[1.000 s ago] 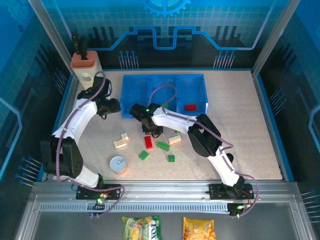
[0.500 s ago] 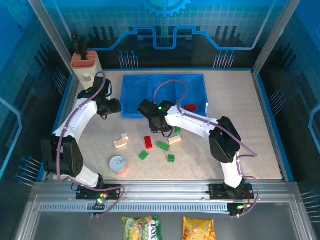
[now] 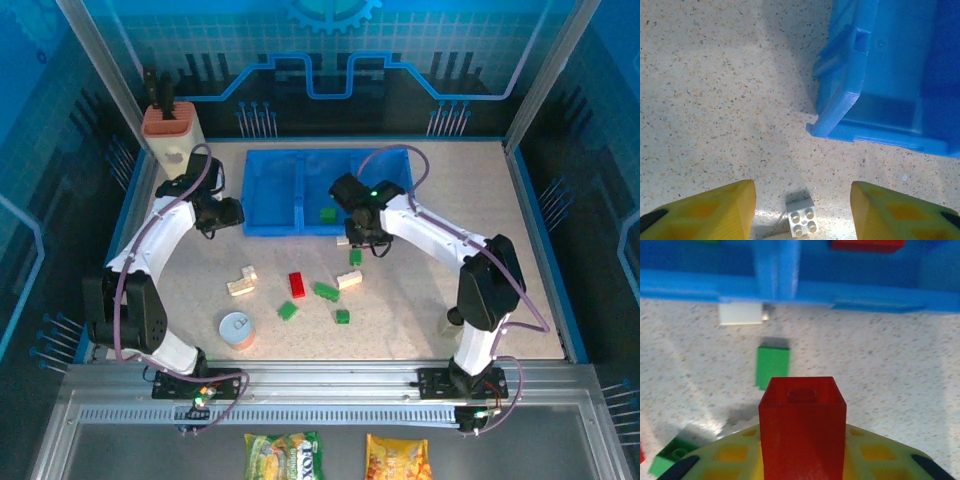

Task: Sort the legos into containers by color
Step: Place the lego in the container.

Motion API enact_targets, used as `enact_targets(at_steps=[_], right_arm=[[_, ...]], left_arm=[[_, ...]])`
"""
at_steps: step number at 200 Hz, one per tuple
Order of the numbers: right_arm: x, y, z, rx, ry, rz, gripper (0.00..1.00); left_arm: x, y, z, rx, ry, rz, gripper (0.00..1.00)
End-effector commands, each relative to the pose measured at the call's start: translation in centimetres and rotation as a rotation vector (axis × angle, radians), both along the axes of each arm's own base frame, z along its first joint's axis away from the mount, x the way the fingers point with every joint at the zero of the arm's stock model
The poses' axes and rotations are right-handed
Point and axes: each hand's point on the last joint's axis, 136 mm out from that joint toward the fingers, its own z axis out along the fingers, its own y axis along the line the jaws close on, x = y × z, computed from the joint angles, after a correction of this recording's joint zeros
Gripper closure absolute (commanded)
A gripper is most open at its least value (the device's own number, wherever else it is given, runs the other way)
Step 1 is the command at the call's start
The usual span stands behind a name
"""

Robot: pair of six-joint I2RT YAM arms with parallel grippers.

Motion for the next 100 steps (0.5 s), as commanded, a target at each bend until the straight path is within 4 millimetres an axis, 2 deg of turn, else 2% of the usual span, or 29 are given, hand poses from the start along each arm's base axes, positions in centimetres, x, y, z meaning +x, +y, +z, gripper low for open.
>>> enact_targets(at_steps=[1, 56, 100], right_arm=[[0.9, -1.7, 0.7, 0.000, -0.007, 0.022, 0.66], [6.1, -4.8, 0.5, 0.035, -0.041, -0.040, 0.66], [10.7, -5.1, -0.8, 0.078, -0.059, -0.041, 0.67]], left_arm=[[-0.3, 0.0, -0.5, -0.005, 0.018, -0.026, 0.46], [-0.2, 0.0, -0.5, -0.003, 0.017, -0.026, 0.46], [-0.2, 0.0, -0.4, 0.000, 0.013, -0.024, 0.46]])
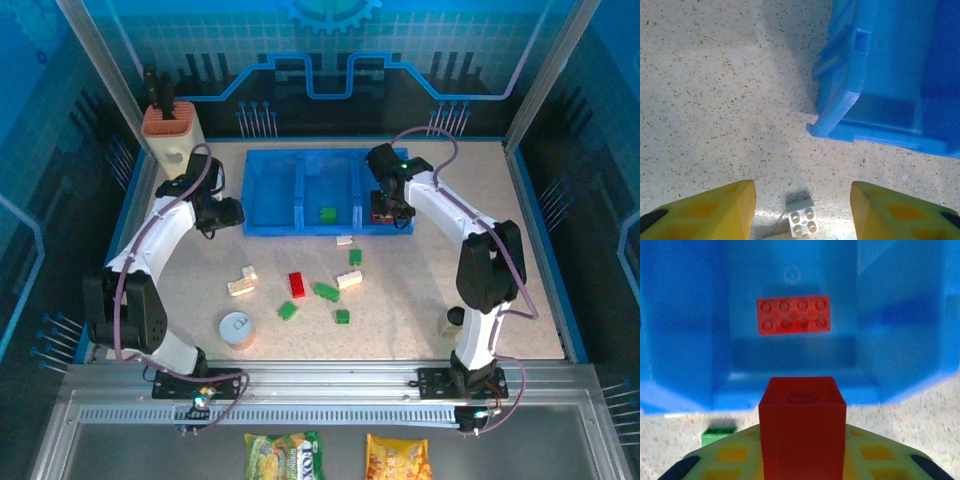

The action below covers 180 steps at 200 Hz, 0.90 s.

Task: Sort the legos into containers by color
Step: Place the lego in the container.

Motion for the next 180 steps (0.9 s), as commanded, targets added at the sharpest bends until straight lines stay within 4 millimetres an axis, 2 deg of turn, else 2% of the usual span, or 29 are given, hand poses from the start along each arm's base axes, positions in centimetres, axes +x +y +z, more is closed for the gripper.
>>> enact_targets(at_steps=[1, 45, 88, 119, 131, 134, 140, 180], right_arm=[[2.9, 0.4, -0.4, 0.034, -0.024, 0.030, 0.67], [7.1, -0.4, -2.8, 0.055, -0.008, 0.016, 0.67], [9.5, -0.6, -5.0, 0.095, 0.014, 0.020, 0.66], [10.3, -0.1, -6.6, 0.117, 0.032, 0.024, 0.65], [10.5, -0.1, -6.5, 0.118, 0.032, 0.022, 0.65], [10.4, -0.1, -7.6, 0.111, 0.053, 0.020, 0.65], [10.3, -0.1, -8.1, 0.108, 0.061, 0.017, 0.65], [10.3, -0.4, -8.1, 0.087, 0.059, 0.014, 0.62]], left_arm=[[-0.2, 0.0, -0.4, -0.001, 0.013, -0.024, 0.46], [-0.2, 0.1, -0.2, 0.005, 0.003, -0.020, 0.46], [-0.2, 0.1, -0.3, 0.002, 0.004, -0.020, 0.46], [-0.2, 0.2, -0.5, 0.007, 0.009, -0.020, 0.46], [-0.2, 0.2, -0.5, 0.008, 0.010, -0.020, 0.46], [-0.2, 0.2, -0.4, 0.009, 0.008, -0.020, 0.46], [-0.2, 0.2, -0.5, 0.009, 0.010, -0.020, 0.46], [-0.2, 0.0, -0.6, -0.002, 0.014, -0.023, 0.46]])
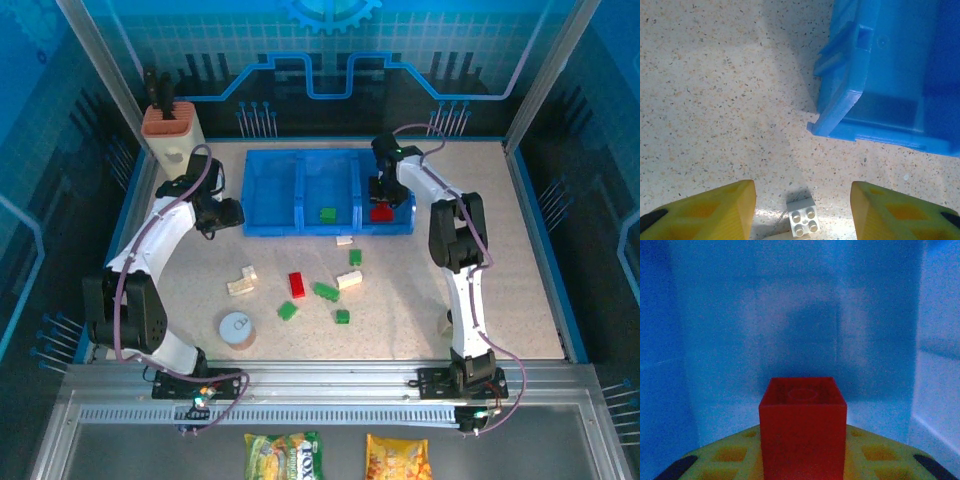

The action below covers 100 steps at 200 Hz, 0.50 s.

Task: Sort the legos into containers by color
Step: Place the lego in the container.

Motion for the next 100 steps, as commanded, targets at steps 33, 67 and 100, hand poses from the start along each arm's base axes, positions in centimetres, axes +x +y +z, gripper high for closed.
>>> enact_targets(at_steps=[33, 67, 100], right_arm=[[0.1, -0.1, 1.2, -0.009, -0.015, 0.012, 0.57], [-0.2, 0.1, 3.9, -0.009, -0.052, 0.018, 0.55], [-1.1, 0.7, 5.9, -0.011, -0.076, 0.027, 0.54]], left_arm=[[-0.1, 0.0, -0.4, -0.007, 0.010, -0.023, 0.46], [-0.1, -0.1, -0.5, -0.009, 0.012, -0.024, 0.46], [-0.2, -0.4, -0.5, -0.013, 0.014, -0.032, 0.46]])
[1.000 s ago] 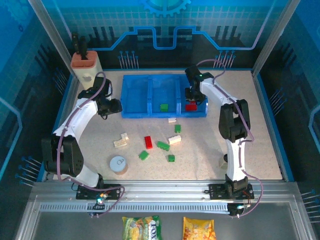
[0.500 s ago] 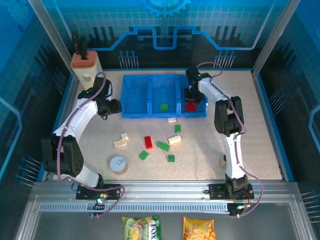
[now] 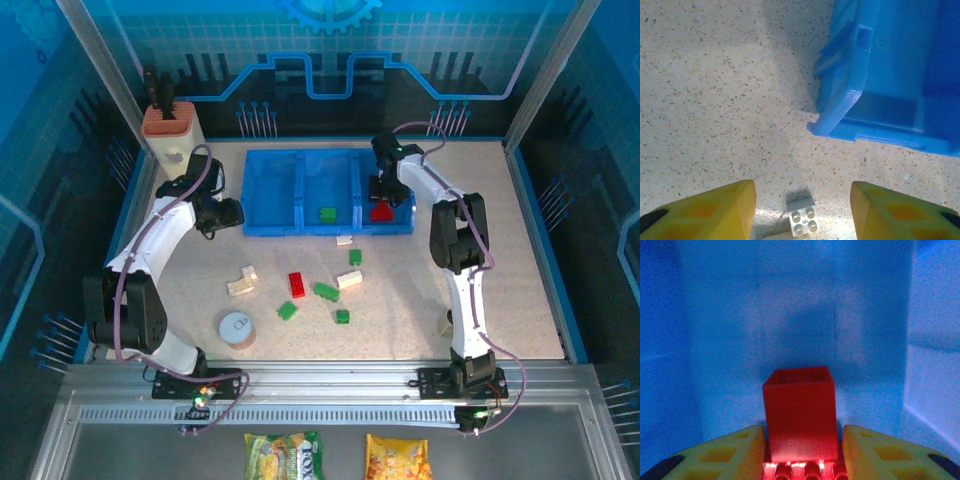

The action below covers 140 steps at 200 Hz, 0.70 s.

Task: Sort the legos into containers by color
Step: Place the lego in the container, then pick up the lego from the middle-left of the table.

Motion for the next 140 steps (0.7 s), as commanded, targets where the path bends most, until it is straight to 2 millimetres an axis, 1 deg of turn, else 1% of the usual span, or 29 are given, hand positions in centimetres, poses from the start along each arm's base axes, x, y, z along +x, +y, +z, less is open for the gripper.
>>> enact_targets(at_steps=[1, 16, 38, 69, 94, 117, 140], right_arm=[[-0.8, 0.7, 4.4, -0.002, -0.063, 0.018, 0.54], [-1.4, 0.9, 5.4, -0.002, -0.077, 0.018, 0.54], [-2.4, 1.4, 6.3, 0.011, -0.091, 0.021, 0.54], [-3.9, 1.7, 7.5, 0.028, -0.108, 0.023, 0.54], [-5.1, 1.6, 8.4, 0.036, -0.123, 0.022, 0.54], [-6.2, 1.3, 9.1, 0.041, -0.138, 0.021, 0.54], [-7.0, 0.9, 9.3, 0.042, -0.142, 0.013, 0.54]], left_arm=[[-0.2, -0.5, -0.5, -0.013, 0.014, -0.032, 0.46], [-0.3, -0.7, -0.6, -0.008, 0.022, -0.039, 0.47], [-0.7, -1.1, -0.5, 0.007, 0.033, -0.049, 0.46], [-1.7, -2.4, -0.5, 0.037, 0.063, -0.066, 0.46], [-3.1, -3.0, -1.7, 0.036, 0.119, -0.041, 0.46], [-4.4, -3.1, -3.3, 0.025, 0.158, -0.003, 0.46], [-5.4, -3.5, -5.1, 0.010, 0.192, 0.020, 0.46]])
